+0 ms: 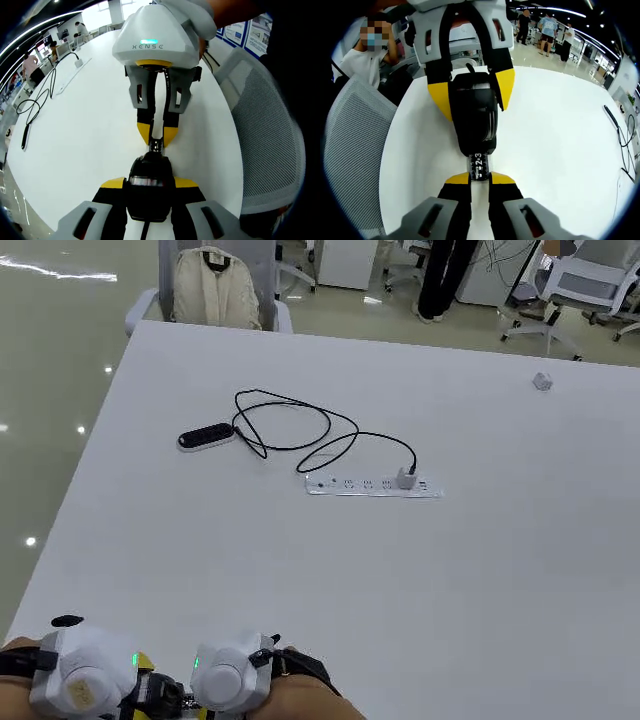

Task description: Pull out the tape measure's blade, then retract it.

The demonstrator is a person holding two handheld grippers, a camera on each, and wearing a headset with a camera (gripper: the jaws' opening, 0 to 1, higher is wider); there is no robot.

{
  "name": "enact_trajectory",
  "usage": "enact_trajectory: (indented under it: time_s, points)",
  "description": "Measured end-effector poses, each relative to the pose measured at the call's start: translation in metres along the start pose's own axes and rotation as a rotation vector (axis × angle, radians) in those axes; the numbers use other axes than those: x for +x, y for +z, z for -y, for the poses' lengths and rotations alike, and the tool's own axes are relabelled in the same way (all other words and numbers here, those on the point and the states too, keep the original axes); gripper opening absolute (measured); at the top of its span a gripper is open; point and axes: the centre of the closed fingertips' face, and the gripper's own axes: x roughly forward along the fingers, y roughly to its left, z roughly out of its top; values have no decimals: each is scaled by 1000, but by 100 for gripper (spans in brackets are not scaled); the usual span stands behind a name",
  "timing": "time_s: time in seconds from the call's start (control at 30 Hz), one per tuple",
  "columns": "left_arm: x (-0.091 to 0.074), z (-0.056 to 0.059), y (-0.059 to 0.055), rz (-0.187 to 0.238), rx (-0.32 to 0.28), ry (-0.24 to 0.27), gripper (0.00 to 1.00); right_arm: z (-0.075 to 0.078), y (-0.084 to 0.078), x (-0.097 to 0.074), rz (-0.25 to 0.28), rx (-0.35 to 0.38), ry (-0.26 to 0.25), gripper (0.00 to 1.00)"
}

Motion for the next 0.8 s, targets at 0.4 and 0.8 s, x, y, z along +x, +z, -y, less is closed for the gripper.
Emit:
enact_trajectory:
  time_s: [0.4, 0.8]
  points:
    - [0, 0, 0, 7, -6, -1, 30, 2, -5, -3, -9, 3, 2, 11]
    - [1, -1, -1, 6, -11, 2, 30, 3, -13, -7, -17, 7, 1, 11]
